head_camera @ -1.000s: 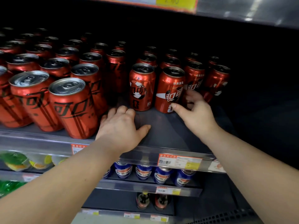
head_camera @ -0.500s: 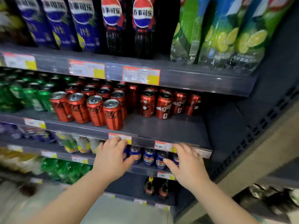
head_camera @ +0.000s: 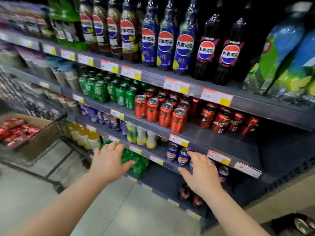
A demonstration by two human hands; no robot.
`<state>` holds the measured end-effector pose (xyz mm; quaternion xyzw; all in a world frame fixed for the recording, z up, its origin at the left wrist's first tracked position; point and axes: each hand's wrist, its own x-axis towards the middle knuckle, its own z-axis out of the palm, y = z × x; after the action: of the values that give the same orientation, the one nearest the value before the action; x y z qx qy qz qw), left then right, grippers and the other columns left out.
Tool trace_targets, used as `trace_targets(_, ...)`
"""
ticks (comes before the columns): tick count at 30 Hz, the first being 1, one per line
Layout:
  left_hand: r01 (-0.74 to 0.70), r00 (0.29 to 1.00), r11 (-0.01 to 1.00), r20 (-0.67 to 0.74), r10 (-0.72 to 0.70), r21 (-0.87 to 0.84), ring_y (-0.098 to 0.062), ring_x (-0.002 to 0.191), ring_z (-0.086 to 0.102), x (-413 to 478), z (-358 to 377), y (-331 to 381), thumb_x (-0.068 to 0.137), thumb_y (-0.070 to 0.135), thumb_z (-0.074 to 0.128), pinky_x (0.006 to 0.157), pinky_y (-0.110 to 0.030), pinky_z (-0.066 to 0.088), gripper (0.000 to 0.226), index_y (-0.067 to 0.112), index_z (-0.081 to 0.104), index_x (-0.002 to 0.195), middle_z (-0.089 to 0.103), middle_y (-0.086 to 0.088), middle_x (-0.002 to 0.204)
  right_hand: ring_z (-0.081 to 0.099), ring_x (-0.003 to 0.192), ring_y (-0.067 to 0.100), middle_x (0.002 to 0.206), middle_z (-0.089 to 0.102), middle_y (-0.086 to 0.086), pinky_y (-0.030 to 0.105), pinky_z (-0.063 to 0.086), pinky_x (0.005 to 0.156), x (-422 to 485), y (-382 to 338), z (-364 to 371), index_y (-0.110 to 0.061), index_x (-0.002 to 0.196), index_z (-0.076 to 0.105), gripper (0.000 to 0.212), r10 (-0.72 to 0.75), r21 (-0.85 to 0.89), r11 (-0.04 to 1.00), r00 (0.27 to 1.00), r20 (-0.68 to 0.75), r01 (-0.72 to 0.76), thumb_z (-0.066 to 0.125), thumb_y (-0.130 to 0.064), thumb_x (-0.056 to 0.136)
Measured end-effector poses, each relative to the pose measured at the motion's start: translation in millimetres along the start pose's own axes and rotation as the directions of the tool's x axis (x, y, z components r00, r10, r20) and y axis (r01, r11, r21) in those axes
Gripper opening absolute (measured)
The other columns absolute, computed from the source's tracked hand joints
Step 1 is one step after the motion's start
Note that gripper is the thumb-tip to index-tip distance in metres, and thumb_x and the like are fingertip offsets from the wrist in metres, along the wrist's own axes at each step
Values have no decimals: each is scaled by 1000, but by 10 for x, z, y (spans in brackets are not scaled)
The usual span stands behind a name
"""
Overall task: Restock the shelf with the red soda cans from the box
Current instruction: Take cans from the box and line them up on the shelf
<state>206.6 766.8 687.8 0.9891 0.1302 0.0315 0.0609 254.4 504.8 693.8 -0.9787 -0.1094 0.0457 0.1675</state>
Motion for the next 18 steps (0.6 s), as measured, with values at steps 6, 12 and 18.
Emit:
trace_targets(6, 93, 996, 996, 5, -93, 12, -21, 131, 39, -183, -327, -1442, 80, 68, 47, 107, -48, 30, 68, 27, 41, 134, 45, 4, 137, 33, 136, 24, 142, 42, -4, 43, 33, 108, 135, -1452, 327, -25, 137, 37, 59, -92, -37, 995, 996, 5, 92, 53, -49, 86)
trace_targets(12, 233, 972, 970, 12, -234, 72, -21, 133, 36, -371, -721, -3200, 79, 72, 42, 108, -44, 29, 74, 27, 36, 138, 39, 4, 143, 31, 136, 20, 145, 38, -6, 41, 32, 108, 141, -3009, 847, -28, 139, 35, 60, -137, -6, 991, 990, 20, 137, 53, -50, 86)
trace_targets(18, 282, 958, 957, 26, -284, 64, -23, 132, 38, -231, -946, -4142, 78, 73, 42, 109, -51, 30, 76, 27, 36, 138, 42, 1, 142, 29, 138, 22, 147, 36, -4, 43, 29, 110, 213, -3874, 1047, -30, 142, 30, 63, -121, -43, 991, 990, 67, 124, 52, -50, 87)
